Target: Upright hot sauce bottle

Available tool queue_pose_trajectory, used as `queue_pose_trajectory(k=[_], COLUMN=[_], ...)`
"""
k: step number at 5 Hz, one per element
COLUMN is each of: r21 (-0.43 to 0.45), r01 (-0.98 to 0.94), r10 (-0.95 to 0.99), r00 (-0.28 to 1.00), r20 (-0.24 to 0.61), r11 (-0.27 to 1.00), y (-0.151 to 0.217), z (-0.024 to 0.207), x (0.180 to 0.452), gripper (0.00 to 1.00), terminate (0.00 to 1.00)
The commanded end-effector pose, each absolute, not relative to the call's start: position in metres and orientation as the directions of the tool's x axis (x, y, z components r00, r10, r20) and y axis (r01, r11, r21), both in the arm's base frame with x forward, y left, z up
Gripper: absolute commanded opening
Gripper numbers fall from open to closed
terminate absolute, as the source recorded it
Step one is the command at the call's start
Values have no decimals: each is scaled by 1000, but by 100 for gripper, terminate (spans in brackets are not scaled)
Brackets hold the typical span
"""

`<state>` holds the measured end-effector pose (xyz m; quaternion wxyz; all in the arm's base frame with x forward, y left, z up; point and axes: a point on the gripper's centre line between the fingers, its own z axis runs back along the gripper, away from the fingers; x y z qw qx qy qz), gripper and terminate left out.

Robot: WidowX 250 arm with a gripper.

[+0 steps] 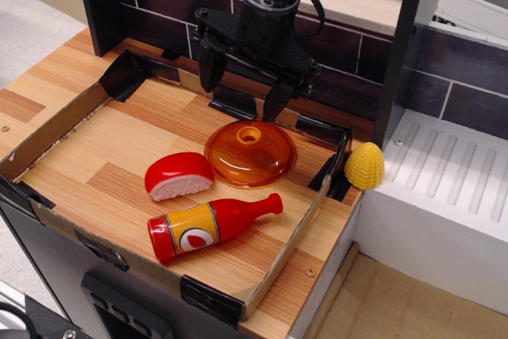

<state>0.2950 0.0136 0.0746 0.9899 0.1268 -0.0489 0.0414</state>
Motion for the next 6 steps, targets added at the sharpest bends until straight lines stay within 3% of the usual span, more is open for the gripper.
queue_pose_trajectory(k=[1, 3, 4, 6], r21=[247, 163, 11, 52], r01=[-94, 264, 451, 461], r10=[70, -278, -451, -464], r00=[992, 958, 890, 883], r20=[107, 70, 73, 72], r11=[964, 951, 892, 886], y=[14, 2, -3, -13], z=[75, 73, 72, 64], x=[295, 291, 284, 261], gripper=[100, 100, 100, 100], terminate=[0, 0, 0, 0])
